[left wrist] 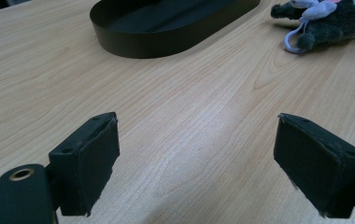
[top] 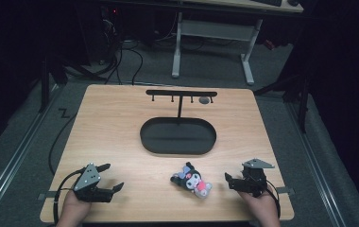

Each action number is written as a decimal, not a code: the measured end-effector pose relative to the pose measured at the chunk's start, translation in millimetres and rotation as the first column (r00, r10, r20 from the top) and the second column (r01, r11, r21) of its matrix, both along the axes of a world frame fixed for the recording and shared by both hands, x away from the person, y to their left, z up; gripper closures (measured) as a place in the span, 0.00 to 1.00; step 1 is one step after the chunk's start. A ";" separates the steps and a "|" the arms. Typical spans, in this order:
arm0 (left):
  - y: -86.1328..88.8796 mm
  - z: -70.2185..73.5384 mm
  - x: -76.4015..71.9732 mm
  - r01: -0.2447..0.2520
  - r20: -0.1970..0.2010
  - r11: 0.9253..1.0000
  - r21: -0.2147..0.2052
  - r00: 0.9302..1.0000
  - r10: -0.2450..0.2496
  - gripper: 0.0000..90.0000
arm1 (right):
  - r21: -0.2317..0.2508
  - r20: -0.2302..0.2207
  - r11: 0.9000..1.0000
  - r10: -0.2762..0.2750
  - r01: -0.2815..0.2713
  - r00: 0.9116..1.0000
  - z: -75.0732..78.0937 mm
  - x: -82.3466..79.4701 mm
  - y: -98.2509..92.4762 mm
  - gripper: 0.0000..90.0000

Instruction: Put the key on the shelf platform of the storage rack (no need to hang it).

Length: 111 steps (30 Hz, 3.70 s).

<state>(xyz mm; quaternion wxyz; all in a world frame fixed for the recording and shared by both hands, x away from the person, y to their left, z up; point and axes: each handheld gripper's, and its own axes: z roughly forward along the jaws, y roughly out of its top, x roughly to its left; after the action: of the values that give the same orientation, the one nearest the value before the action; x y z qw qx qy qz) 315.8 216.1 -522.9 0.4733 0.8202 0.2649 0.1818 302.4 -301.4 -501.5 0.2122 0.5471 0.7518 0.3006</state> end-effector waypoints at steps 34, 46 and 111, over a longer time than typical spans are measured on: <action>6.8 0.1 -2.1 -0.003 0.012 1.000 -0.017 1.000 0.003 0.17 | -0.180 -0.257 0.982 0.014 -0.063 0.966 12.0 14.7 -0.6 0.19; 5.8 -0.5 -1.6 -0.001 0.010 1.000 -0.009 1.000 0.001 0.17 | -0.236 -0.367 0.962 0.042 -0.137 0.929 23.2 25.5 4.1 0.22; 5.2 -1.1 0.1 0.013 0.005 1.000 -0.004 1.000 -0.013 0.17 | -0.141 -0.513 0.876 0.335 -0.462 0.791 47.6 19.7 113.9 0.06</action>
<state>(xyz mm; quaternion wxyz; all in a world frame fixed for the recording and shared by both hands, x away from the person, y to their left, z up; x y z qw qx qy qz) 315.9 221.3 -524.1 0.4770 0.8205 0.2587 0.1799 322.1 -187.5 -453.8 0.0230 0.3986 0.9119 0.0952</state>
